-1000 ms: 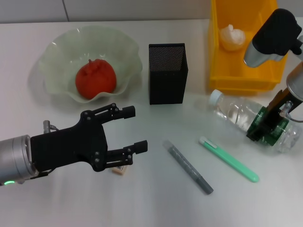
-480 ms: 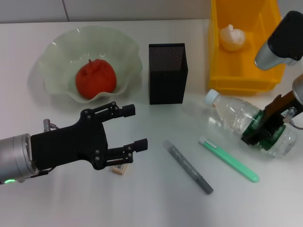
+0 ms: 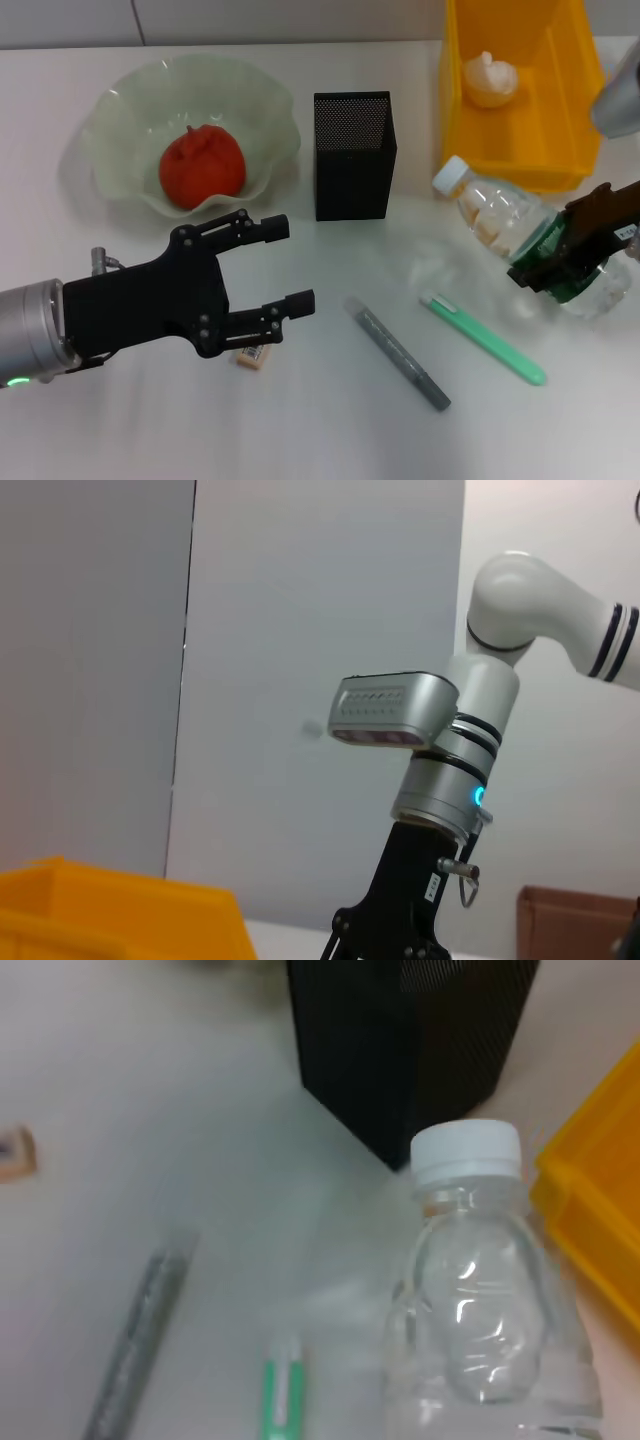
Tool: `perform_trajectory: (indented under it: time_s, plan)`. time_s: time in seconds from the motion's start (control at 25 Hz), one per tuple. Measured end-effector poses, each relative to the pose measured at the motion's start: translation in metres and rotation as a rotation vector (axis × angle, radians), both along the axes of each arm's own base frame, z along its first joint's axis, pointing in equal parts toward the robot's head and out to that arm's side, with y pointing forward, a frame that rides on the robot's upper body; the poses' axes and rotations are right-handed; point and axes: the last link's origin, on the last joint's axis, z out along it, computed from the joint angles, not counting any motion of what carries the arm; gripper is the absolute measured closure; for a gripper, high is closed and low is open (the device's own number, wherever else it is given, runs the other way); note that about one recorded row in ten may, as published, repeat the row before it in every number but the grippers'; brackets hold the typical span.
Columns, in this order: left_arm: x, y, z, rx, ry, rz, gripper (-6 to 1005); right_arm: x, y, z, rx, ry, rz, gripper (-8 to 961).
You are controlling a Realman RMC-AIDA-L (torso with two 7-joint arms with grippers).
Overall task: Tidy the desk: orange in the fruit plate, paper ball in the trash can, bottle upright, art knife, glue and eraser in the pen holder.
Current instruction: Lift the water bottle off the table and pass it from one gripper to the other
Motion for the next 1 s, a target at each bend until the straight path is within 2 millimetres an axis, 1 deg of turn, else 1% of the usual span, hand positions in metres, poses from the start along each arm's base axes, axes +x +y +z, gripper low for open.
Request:
perform_trajectory:
  time_s: [0.28,0.48,0.64,0.72,0.88,1.0]
  plan:
    - [0.012,-0.003,0.01,-0.015,-0.096,-0.043,287,-0.009,-0.014,0.009,0.004,0.138,0.089,243]
    - [0.022,-0.001,0.018,-0.052,-0.179,-0.042,288,-0.015,-0.024,0.012,-0.006,0.311,0.209,242]
    - [0.03,0.005,0.023,-0.095,-0.226,-0.01,289,-0.017,-0.032,0.007,-0.024,0.459,0.332,242]
    - [0.033,0.008,0.024,-0.115,-0.243,0.004,289,-0.016,-0.035,0.002,-0.032,0.533,0.386,242]
    - [0.04,0.016,0.026,-0.154,-0.273,0.031,290,-0.015,-0.038,-0.009,-0.046,0.64,0.431,243]
    - [0.044,0.019,0.027,-0.161,-0.28,0.028,291,-0.014,-0.039,-0.015,-0.052,0.685,0.463,243]
